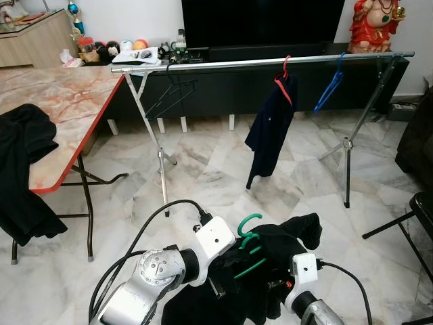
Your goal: Hang hanger
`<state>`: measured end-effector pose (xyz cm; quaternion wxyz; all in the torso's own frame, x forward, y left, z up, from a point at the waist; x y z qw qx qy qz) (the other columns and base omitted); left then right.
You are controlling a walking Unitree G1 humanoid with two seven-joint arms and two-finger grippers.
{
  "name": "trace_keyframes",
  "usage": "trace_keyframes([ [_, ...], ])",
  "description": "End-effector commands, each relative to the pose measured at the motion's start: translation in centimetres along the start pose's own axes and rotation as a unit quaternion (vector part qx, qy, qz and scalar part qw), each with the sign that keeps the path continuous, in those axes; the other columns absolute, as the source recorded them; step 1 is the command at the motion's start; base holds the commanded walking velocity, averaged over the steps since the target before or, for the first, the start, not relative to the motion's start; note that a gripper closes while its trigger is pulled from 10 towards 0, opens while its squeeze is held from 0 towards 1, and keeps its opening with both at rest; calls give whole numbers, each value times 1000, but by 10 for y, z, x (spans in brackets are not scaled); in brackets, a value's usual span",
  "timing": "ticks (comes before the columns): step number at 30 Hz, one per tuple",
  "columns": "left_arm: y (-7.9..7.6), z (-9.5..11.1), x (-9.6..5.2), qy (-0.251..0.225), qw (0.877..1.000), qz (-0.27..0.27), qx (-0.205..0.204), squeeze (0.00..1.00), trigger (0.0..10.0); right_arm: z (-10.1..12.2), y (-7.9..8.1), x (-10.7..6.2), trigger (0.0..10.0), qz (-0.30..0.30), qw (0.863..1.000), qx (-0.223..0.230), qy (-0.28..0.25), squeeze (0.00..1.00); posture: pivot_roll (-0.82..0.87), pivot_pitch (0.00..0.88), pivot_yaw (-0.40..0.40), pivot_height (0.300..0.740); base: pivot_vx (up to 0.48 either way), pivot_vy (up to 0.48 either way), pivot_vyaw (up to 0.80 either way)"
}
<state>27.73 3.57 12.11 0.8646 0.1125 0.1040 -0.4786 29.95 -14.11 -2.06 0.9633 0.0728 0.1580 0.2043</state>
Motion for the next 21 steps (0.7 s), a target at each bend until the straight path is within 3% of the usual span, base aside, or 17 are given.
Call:
trace_keyframes([
  [1,0,4,-3,-6,1000,-2,18,0,10000,-1,-1,-1,0,-6,1000,-1,1,0,101,82,28,740,0,0,0],
  [6,24,-35,-16,94,988,41,116,0,10000,1,-5,-2,0,-11,1000,-5,1,0,100,82,29,740,0,0,0],
  [10,34,-46,-22,126,980,61,138,0,10000,1,-6,-2,0,-12,1000,-6,1,0,100,82,28,740,0,0,0],
  [13,47,-60,-35,160,970,76,167,0,10000,0,-7,-3,0,-12,1000,-9,3,0,97,83,27,740,0,0,0],
  [18,46,-55,-52,130,975,25,177,0,10000,0,-8,-4,0,-11,1000,-15,6,0,93,82,24,740,0,0,0],
  [21,42,-55,-72,131,973,-39,186,0,10000,1,-11,-5,0,-11,1000,-19,7,0,97,82,20,740,0,0,0],
])
Point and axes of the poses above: a point about 5 cm out from each wrist's last joint towards the gripper, its own x axis pointing out of the wrist towards the gripper, its own z axis along the axis of the wrist's last joint, y = z × x, the point moved 4 cm from there along x, pointing out of the wrist towards the gripper, and after that the axes turned 4 degrees about -x, right-handed, at the moved point
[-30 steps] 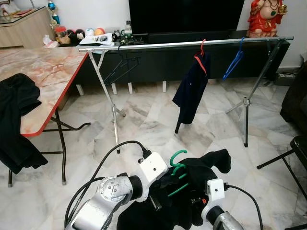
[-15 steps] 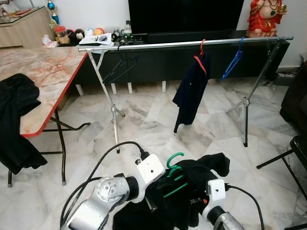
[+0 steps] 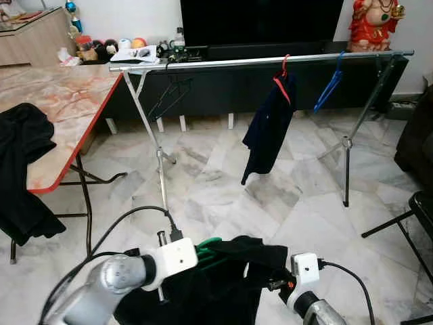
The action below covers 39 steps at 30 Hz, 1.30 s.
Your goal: Hang hanger
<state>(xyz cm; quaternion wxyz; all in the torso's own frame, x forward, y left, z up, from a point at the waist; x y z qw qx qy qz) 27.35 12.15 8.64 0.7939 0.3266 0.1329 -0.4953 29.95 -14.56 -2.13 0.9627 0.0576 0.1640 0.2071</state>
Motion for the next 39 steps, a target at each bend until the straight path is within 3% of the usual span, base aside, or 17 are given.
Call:
trace_keyframes([
  [1,3,-1,-16,-7,1000,-21,7,0,10000,1,-7,-3,0,-11,1000,-5,-2,0,97,82,20,740,0,0,0],
  [3,2,0,-30,-17,998,-58,13,0,10000,2,-8,-4,0,-10,1000,-9,-1,0,98,82,18,740,0,0,0],
  [9,-9,2,-49,-44,989,-138,18,0,10000,3,-8,-3,0,-7,1000,-14,-1,0,92,84,13,740,0,0,0],
  [12,-17,-8,-54,-20,984,-174,21,0,10000,4,-8,-3,0,-5,1000,-17,-1,0,89,85,12,740,0,0,0],
  [14,-25,-11,-63,-17,978,-206,1,0,10000,4,-9,-4,0,-5,1000,-19,-1,0,81,91,7,740,0,0,0],
  [19,-31,-17,-72,-9,973,-230,-7,0,10000,3,-11,-6,0,-5,1000,-21,1,0,81,93,6,740,0,0,0],
  [22,-38,-28,-82,33,963,-267,10,0,10000,2,-12,-7,0,-6,1000,-23,4,0,86,96,5,740,0,0,0],
  [25,-37,-28,-79,41,964,-261,33,0,10000,2,-12,-6,0,-5,1000,-24,5,0,86,96,5,740,0,0,0],
  [28,-19,-38,-65,77,975,-195,79,0,10000,3,-9,-4,0,-2,1000,-22,3,0,82,99,5,740,0,0,0],
  [30,-6,-35,-58,60,982,-153,94,0,10000,3,-8,-4,0,-1,1000,-22,3,0,82,99,5,740,0,0,0],
  [35,-14,-15,-70,-23,982,-186,19,0,10000,1,-7,-4,0,0,1000,-21,6,0,85,99,6,740,0,0,0],
  [39,-20,1,-76,-74,974,-216,3,0,10000,-3,-7,-5,0,0,1000,-21,13,0,88,101,7,740,0,0,0],
])
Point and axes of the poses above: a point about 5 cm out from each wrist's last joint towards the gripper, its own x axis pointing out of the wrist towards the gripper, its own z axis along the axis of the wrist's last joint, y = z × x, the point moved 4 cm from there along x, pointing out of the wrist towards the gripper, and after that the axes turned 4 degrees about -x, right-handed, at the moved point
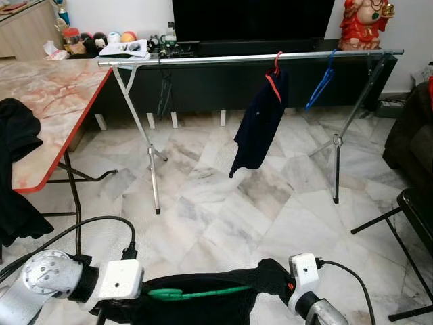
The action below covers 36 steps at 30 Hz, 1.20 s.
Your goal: Hang hanger
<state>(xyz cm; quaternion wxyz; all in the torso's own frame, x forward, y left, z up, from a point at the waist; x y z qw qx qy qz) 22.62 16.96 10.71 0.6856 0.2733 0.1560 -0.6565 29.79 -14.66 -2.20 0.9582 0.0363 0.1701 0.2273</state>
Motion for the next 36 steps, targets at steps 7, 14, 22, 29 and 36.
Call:
trace_keyframes([
  [7,-10,25,-10,-64,997,-49,-9,0,10000,-2,-5,-3,0,-16,1000,2,2,0,91,99,9,740,0,0,0],
  [14,14,50,-21,-182,982,-27,-46,0,10000,-3,-2,-1,0,-13,1000,3,6,0,92,98,6,740,0,0,0],
  [22,86,71,-7,-292,929,213,-79,0,10000,-8,2,-1,0,-13,1000,5,11,0,86,102,9,740,0,0,0],
  [29,106,81,12,-390,850,257,-244,0,10000,-10,3,-2,0,-17,1000,10,12,0,88,101,14,740,0,0,0],
  [36,128,99,15,-503,736,299,-341,0,10000,-10,5,-1,0,-15,1000,16,9,0,83,97,14,740,0,0,0],
])
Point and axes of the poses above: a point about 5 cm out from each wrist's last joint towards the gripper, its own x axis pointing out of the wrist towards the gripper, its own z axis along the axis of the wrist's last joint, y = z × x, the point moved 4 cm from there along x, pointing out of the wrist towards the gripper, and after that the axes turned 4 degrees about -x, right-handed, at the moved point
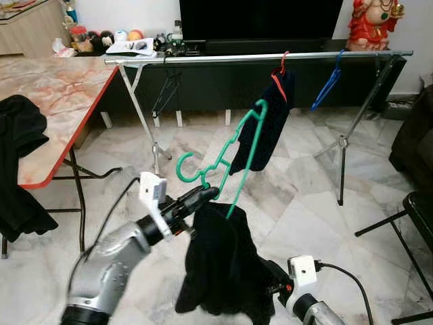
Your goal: Hang hanger
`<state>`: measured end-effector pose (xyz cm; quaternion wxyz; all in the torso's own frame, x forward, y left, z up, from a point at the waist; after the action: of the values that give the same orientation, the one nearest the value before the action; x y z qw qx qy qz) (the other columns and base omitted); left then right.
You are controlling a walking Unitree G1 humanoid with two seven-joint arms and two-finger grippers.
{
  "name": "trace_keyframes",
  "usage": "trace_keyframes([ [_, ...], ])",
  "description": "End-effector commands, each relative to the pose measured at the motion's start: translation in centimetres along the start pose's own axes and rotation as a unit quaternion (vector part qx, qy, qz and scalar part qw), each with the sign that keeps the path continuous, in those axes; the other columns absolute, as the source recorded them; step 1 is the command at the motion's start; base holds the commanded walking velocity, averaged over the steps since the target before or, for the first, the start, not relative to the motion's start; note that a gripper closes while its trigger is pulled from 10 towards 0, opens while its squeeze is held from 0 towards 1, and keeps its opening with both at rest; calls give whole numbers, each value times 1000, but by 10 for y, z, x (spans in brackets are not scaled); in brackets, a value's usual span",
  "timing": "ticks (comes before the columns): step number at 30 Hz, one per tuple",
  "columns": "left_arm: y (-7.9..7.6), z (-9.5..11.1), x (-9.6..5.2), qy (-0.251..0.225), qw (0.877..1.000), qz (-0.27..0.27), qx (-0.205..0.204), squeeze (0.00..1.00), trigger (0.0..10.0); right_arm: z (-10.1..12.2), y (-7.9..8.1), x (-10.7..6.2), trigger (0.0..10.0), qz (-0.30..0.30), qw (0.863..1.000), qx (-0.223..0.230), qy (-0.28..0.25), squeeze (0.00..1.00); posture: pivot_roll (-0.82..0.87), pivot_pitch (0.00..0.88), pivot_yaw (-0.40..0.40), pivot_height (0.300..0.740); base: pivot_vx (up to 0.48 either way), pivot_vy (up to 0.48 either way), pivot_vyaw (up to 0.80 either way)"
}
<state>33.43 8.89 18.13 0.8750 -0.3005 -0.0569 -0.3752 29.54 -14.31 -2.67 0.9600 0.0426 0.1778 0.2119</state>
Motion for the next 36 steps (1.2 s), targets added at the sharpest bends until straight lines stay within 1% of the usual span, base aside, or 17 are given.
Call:
trace_keyframes([
  [1,-2,30,7,-70,996,3,-48,0,10000,-5,3,-1,0,1,1000,7,5,0,86,95,18,740,0,0,0],
  [4,-8,48,12,-142,980,-7,-139,0,10000,-6,5,-1,0,4,1000,8,7,0,84,92,21,740,0,0,0],
  [12,-26,71,23,-211,970,-32,-119,0,10000,-10,13,0,0,23,999,20,13,0,85,91,22,740,0,0,0],
  [13,-33,72,27,-200,976,-43,-77,0,10000,-12,15,0,0,30,999,22,16,0,85,91,22,740,0,0,0],
  [17,-37,83,35,-219,974,-37,-35,0,10000,-15,20,0,0,40,999,27,20,0,85,88,22,740,0,0,0],
  [21,-54,96,43,-242,966,-79,-52,0,10000,-17,24,0,0,49,998,34,23,0,86,90,20,740,0,0,0],
  [23,-69,106,44,-263,945,-144,-132,0,10000,-20,28,-1,0,65,997,39,29,0,86,91,18,740,0,0,0],
  [24,-69,106,44,-263,945,-144,-132,0,10000,-20,28,-1,0,65,997,39,29,0,86,91,18,740,0,0,0],
  [26,-88,105,40,-232,922,-233,-203,0,10000,-23,30,-2,0,67,997,35,35,0,85,93,20,740,0,0,0],
  [28,-98,102,35,-209,913,-273,-219,0,10000,-24,29,-3,0,63,997,34,35,0,82,93,23,740,0,0,0],
  [29,-104,97,32,-187,913,-293,-213,0,10000,-25,28,-3,0,60,997,33,36,0,82,93,23,740,0,0,0],
  [30,-114,85,25,-137,918,-329,-174,0,10000,-26,26,-4,0,56,997,30,37,0,83,95,24,740,0,0,0],
  [31,-117,82,23,-125,918,-337,-165,0,10000,-26,26,-5,0,56,997,30,37,0,85,96,23,740,0,0,0],
  [33,-128,60,7,-52,917,-385,-93,0,10000,-27,24,-6,0,57,997,25,42,0,85,97,23,740,0,0,0],
  [34,-128,60,7,-52,917,-385,-93,0,10000,-27,24,-6,0,57,997,25,42,0,85,97,23,740,0,0,0],
  [35,-129,47,-2,2,915,-397,-75,0,10000,-27,21,-7,0,54,997,21,45,0,86,98,22,740,0,0,0],
  [36,-128,41,-5,27,914,-399,-63,0,10000,-27,20,-8,0,52,997,19,46,0,86,99,22,740,0,0,0],
])
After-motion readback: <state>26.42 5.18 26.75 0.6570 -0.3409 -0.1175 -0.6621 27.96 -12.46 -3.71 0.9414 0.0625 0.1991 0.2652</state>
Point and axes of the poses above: a point about 5 cm out from each wrist's last joint towards the gripper, its own x axis pointing out of the wrist towards the gripper, its own z axis along the axis of the wrist's last joint, y = z × x, the point moved 4 cm from there along x, pointing out of the wrist towards the gripper, and after that the axes turned 4 degrees about -x, right-handed, at the moved point
